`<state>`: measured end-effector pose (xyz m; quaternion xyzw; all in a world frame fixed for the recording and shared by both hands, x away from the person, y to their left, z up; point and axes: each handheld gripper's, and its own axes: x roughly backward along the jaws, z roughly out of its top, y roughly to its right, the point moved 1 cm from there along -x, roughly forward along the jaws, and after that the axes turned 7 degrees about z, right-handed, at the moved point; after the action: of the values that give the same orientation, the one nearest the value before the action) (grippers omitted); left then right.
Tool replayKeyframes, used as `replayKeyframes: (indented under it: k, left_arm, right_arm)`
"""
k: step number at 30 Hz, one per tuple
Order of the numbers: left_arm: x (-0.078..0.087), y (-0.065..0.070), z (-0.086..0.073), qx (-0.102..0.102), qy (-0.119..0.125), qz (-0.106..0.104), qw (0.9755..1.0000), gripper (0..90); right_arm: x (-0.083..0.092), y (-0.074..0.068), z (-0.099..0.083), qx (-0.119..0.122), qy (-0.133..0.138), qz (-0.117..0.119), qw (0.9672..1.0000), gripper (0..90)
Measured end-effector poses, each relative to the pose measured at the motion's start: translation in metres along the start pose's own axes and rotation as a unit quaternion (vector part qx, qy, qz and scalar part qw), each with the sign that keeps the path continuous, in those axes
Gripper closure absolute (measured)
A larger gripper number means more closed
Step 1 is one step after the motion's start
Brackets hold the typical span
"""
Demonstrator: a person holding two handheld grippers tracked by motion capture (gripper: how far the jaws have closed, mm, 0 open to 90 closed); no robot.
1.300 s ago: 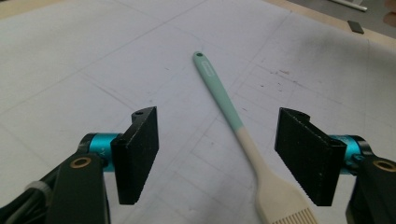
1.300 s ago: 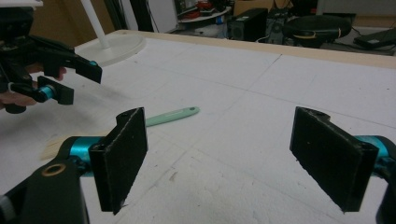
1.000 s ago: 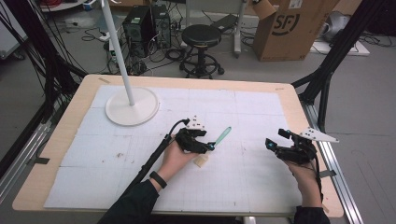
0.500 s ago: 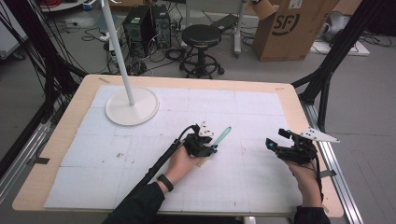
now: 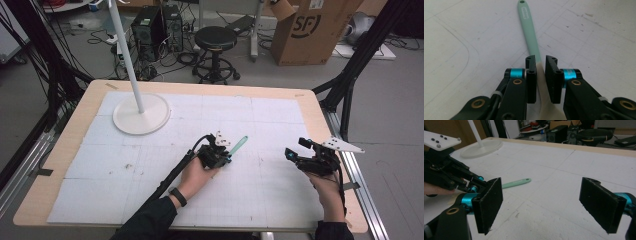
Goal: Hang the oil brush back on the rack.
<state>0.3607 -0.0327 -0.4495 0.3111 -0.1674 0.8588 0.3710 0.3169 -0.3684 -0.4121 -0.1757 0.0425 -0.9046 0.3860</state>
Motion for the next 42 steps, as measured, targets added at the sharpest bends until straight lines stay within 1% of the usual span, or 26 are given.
replayKeyframes:
  k: [1, 3, 7, 9, 10, 11, 16, 18, 19, 20, 24, 26, 27, 31, 34, 39, 40, 42]
  left_arm:
    - [0.0, 0.0, 0.0, -0.001, -0.001, 0.0, 1.0, 79.6]
    - [0.001, 0.001, 0.0, -0.002, -0.003, 0.004, 1.0, 79.4]
    - [0.001, 0.002, 0.0, -0.006, -0.004, 0.01, 0.9999, 79.3]
    - [0.001, 0.003, 0.0, -0.003, -0.005, 0.011, 0.9999, 79.2]
    - [0.001, 0.003, 0.0, 0.002, -0.006, 0.01, 0.9999, 79.3]
    - [0.001, 0.002, 0.0, 0.003, -0.007, 0.009, 0.9999, 79.3]
    - [0.001, 0.001, 0.001, 0.003, -0.007, 0.007, 0.9999, 80.7]
    - [0.001, 0.0, 0.0, -0.003, -0.004, 0.004, 1.0, 81.8]
    - [0.002, 0.0, 0.0, 0.001, -0.004, 0.001, 1.0, 81.9]
    - [0.002, -0.001, 0.0, 0.0, -0.003, -0.003, 1.0, 82.2]
    - [0.004, -0.005, 0.0, -0.006, -0.006, -0.017, 0.9998, 82.3]
    - [0.006, -0.007, 0.0, -0.011, -0.006, -0.019, 0.9997, 82.3]
    - [0.007, -0.008, 0.0, -0.007, -0.001, -0.023, 0.9997, 82.3]
    - [0.015, -0.012, 0.003, 0.001, 0.018, -0.029, 0.9994, 82.3]
    - [0.024, -0.018, 0.005, 0.005, 0.032, -0.033, 0.9989, 82.3]
    - [0.044, -0.034, 0.007, 0.02, 0.056, -0.03, 0.9978, 82.3]
    - [0.049, -0.038, 0.007, 0.027, 0.062, -0.03, 0.9973, 82.3]
    - [0.06, -0.047, 0.007, 0.036, 0.074, -0.031, 0.9962, 82.3]
  right_arm:
    - [0.0, 0.0, 0.0, -0.004, 0.0, 0.0, 1.0, 18.3]
    - [0.001, 0.0, 0.0, 0.0, 0.003, -0.001, 1.0, 18.3]
    - [0.0, 0.001, 0.0, -0.003, 0.002, -0.001, 1.0, 18.3]
    - [0.0, 0.001, 0.0, -0.001, 0.002, 0.0, 1.0, 18.3]
    - [0.0, 0.001, 0.0, -0.001, 0.003, 0.0, 1.0, 18.3]
    - [0.001, 0.001, 0.0, -0.003, 0.003, -0.001, 1.0, 18.3]
    - [0.001, 0.001, 0.0, -0.004, 0.004, 0.0, 1.0, 18.3]
    - [0.001, 0.001, 0.0, -0.003, 0.004, 0.0, 1.0, 18.3]
    - [0.0, 0.001, 0.0, -0.002, 0.003, 0.0, 1.0, 18.3]
    - [0.0, 0.001, 0.0, -0.002, 0.003, 0.0, 1.0, 18.3]
    - [0.0, 0.001, 0.0, -0.002, 0.003, 0.0, 1.0, 18.3]
    - [0.0, 0.001, 0.0, -0.003, 0.002, -0.001, 1.0, 18.3]
    - [0.0, 0.001, 0.0, -0.001, 0.003, 0.0, 1.0, 18.3]
    - [0.0, 0.001, 0.0, -0.001, 0.003, -0.001, 1.0, 18.3]
    - [0.001, 0.001, 0.0, -0.002, 0.003, 0.0, 1.0, 18.3]
    - [0.0, 0.001, 0.0, -0.002, 0.002, -0.001, 1.0, 18.3]
    - [0.0, 0.001, 0.0, -0.002, 0.002, -0.001, 1.0, 18.3]
    - [-0.001, 0.001, 0.0, -0.003, 0.001, -0.001, 1.0, 18.3]
